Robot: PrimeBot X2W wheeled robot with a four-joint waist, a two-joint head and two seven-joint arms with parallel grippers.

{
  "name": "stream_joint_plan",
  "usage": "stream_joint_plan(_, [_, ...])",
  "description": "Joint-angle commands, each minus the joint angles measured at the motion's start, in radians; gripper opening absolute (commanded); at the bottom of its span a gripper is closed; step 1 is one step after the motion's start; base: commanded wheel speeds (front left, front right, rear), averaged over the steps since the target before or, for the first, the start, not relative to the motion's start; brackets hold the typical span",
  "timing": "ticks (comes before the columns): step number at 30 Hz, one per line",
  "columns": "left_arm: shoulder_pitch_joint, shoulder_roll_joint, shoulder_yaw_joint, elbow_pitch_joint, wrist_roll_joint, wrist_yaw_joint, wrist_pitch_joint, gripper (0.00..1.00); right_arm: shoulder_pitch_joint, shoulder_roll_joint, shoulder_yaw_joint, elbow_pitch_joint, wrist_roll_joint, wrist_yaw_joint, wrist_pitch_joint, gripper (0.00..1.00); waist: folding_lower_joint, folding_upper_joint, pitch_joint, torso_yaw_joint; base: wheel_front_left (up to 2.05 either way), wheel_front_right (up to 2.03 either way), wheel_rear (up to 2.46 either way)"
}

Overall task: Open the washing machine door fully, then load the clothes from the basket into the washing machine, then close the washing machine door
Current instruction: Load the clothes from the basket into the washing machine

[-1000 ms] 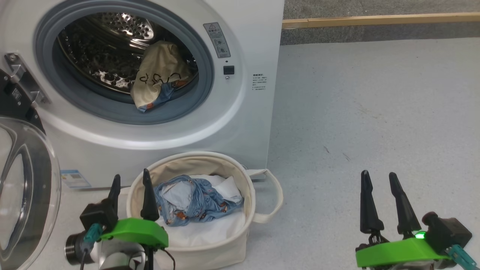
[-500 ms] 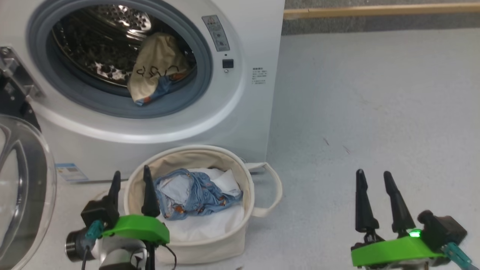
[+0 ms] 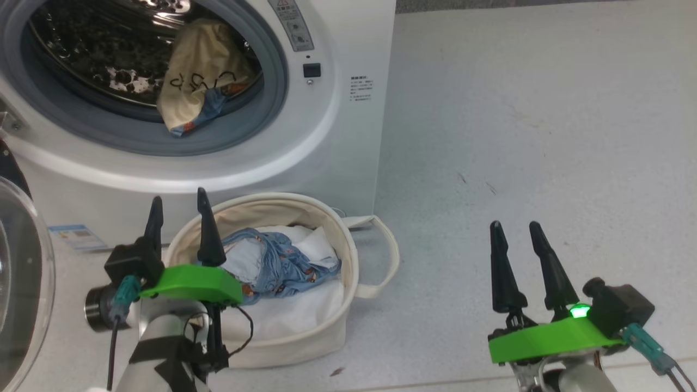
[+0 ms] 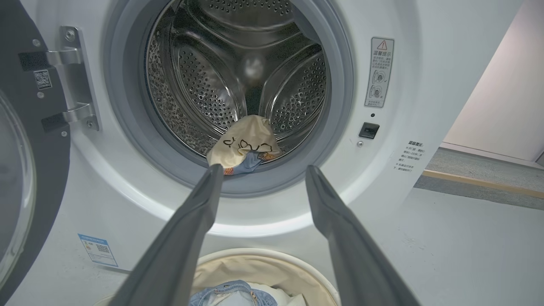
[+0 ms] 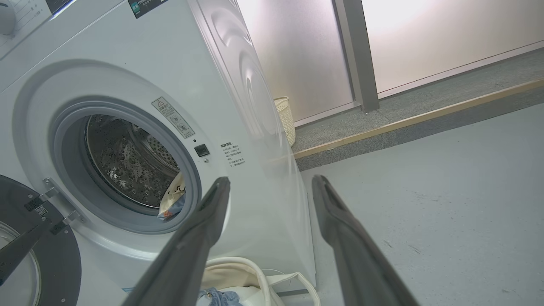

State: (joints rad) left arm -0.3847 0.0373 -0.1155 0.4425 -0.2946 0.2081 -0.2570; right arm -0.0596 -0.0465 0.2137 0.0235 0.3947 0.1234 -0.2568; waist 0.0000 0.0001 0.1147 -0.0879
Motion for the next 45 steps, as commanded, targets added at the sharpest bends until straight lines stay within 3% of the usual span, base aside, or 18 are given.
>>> stream_joint_plan(1, [-0.045,0.013,0.031,-0.045,-0.004,0.007,-0.005,1.00,-0.047,-0.004,0.020,-0.037,0.000,0.007,-0.005,1.00,0.0000,-0.0001,0.014,-0.009,0.00,0.00,0.00])
stream_joint_plan(14, [0.045,0.013,0.065,-0.043,0.054,-0.023,-0.005,1.00,0.007,-0.004,-0.025,-0.048,0.001,0.007,-0.005,1.00,0.0000,-0.0001,-0.067,-0.032,0.00,0.00,0.00])
stream_joint_plan(23, [0.019,0.014,0.072,0.012,0.112,-0.068,-0.005,1.00,0.027,-0.004,-0.022,-0.072,-0.008,0.007,-0.005,1.00,0.0000,-0.0001,-0.049,-0.037,0.00,0.00,0.00])
stream_joint_plan(36, [-0.284,0.080,0.112,0.248,0.131,-0.121,-0.005,1.00,-0.065,-0.004,0.001,-0.104,-0.006,0.007,-0.005,1.00,0.0000,-0.0001,0.205,-0.073,0.00,0.00,0.00])
stream_joint_plan(45, [-0.673,0.183,0.133,0.509,0.130,-0.117,0.003,1.00,-0.176,-0.004,0.021,-0.124,0.002,0.007,-0.005,1.00,0.0000,-0.0001,0.453,-0.105,0.00,0.00,0.00])
